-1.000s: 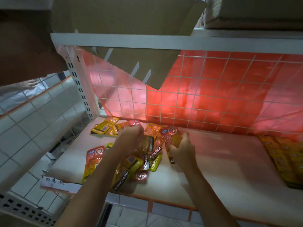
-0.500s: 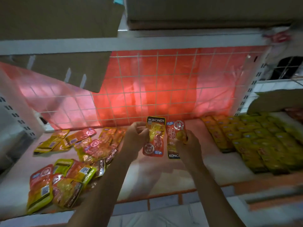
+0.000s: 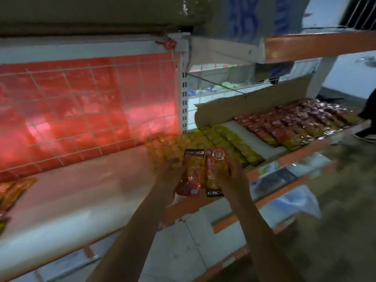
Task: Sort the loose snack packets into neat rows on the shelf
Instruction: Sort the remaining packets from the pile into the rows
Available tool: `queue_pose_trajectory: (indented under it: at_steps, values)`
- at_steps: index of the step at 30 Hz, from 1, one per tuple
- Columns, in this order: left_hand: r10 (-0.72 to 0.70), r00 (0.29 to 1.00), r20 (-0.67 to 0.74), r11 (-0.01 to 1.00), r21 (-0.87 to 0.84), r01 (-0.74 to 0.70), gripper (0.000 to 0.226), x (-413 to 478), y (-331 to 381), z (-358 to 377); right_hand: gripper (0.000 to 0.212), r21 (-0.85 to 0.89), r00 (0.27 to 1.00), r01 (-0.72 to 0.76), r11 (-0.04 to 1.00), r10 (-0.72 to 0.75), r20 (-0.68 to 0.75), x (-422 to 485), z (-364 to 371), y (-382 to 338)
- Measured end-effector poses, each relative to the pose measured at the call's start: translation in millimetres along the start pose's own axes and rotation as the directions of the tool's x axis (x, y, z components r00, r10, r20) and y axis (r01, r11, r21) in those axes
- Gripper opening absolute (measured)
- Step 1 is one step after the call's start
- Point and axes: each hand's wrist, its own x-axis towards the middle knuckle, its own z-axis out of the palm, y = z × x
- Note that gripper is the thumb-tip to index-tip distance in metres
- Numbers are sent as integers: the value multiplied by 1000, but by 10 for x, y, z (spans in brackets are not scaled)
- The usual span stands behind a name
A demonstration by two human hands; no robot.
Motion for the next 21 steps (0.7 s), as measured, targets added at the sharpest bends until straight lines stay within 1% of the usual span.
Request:
queue_pose_trajectory:
  at_steps: [1, 2, 5, 8, 10, 13, 15, 16, 18, 19, 21]
  values:
    - [-13, 1000, -23, 1000, -10, 13, 29, -14, -40, 194, 36, -9, 1000, 6, 1000, -6, -10, 58, -175, 83]
    - [-24, 999, -26, 999, -30, 23, 31, -29, -70, 374, 39, -12, 1000, 0, 1000, 0, -16, 120, -340, 154]
    - [-69, 993, 98, 993, -90, 78, 15, -133, -88, 868, 44, 51, 1000, -14, 999, 15, -25, 308, -746, 330]
    - [-146, 972, 186, 970, -166, 178, 18, -131, -123, 1307, 38, 85, 1000, -16, 996, 17, -10, 444, -1006, 401]
    - [-117, 978, 174, 982, -127, 141, 17, -20, -167, 1542, 42, 104, 999, -49, 993, 50, -8, 558, -1113, 434]
    - [-43, 984, 176, 999, 11, 42, 19, 165, -184, 1874, 36, 126, 996, -83, 989, 85, -11, 818, -1235, 540]
    - [-20, 981, 193, 998, 69, 7, 21, 299, -197, 2092, 32, 73, 997, -72, 995, 73, -17, 1035, -1331, 612]
    - [-14, 980, 199, 996, 84, -3, 21, 387, -208, 2193, 29, 37, 999, -51, 998, 52, -16, 1142, -1387, 635]
    - [1, 976, 218, 993, 117, -27, 20, 591, -218, 2406, 27, 30, 999, -29, 999, 30, -22, 1385, -1487, 694]
    - [2, 974, 225, 993, 116, -29, 18, 673, -202, 2507, 23, 43, 999, -35, 998, 36, -20, 1519, -1535, 733]
    - [-28, 977, 213, 998, 66, 14, 18, 816, -162, 2701, 14, 48, 999, -47, 998, 47, 0, 1763, -1643, 769]
